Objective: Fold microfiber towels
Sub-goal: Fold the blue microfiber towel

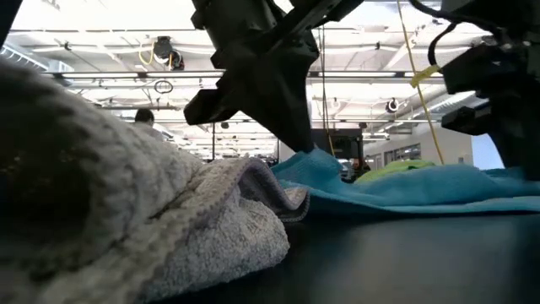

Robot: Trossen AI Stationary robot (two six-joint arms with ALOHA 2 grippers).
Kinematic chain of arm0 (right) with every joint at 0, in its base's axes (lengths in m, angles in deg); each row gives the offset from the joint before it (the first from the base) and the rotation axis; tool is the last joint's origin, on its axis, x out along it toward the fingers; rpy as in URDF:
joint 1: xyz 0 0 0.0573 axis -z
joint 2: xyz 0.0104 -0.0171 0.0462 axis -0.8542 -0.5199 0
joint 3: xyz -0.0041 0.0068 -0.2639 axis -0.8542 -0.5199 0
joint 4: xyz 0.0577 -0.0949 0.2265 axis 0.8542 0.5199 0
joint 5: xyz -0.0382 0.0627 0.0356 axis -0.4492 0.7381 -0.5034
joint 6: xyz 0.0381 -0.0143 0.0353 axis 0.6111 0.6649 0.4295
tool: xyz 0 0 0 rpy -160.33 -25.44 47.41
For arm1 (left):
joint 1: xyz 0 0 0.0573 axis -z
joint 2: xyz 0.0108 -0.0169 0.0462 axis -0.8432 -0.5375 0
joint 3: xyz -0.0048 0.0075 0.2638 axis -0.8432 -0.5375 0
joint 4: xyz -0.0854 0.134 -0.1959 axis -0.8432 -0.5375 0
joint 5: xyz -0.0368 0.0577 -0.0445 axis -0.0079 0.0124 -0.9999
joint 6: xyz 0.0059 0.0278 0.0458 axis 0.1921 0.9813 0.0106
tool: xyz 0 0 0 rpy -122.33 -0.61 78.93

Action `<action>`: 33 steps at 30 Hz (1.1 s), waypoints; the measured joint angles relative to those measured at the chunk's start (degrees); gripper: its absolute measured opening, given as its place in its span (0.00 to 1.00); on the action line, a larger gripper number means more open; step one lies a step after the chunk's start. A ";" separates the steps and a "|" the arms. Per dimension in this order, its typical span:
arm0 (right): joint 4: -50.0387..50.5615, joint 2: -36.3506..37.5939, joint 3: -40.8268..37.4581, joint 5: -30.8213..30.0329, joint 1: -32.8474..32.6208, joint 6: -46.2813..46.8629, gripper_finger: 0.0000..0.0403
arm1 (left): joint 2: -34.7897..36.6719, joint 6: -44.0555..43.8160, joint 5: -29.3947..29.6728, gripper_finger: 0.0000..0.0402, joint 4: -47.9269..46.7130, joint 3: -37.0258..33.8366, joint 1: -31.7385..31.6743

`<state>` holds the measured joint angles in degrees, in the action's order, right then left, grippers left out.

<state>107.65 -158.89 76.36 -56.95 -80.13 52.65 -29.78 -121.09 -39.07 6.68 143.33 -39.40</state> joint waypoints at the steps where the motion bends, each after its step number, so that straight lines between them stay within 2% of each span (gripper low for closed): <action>1: 0.02 0.00 -0.09 -0.03 -0.48 0.26 0.16 | 0.00 -0.22 -0.31 0.06 0.51 0.00 0.04; 10: -0.73 0.00 -0.11 -0.11 -4.09 1.96 0.27 | 0.00 -4.56 -5.22 0.11 6.44 0.00 0.46; 18: -3.01 0.00 -0.11 -0.18 -6.84 2.59 0.31 | 0.00 -8.80 -6.75 0.12 7.22 0.00 3.04; 26: -3.80 0.56 1.27 -0.70 -5.92 1.04 0.30 | 1.69 -4.80 7.85 0.12 7.39 -0.07 3.30; 29: -4.01 1.73 2.06 -4.02 -5.31 -1.21 0.30 | 2.84 -2.06 13.98 0.12 7.14 -0.02 2.63; 33: -4.00 2.07 2.06 -7.93 -3.36 -4.93 0.30 | 2.80 1.86 16.31 0.12 6.44 -0.04 0.67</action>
<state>103.65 -156.81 78.41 -64.88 -83.48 47.73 -26.99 -119.22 -22.75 13.12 143.29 -38.73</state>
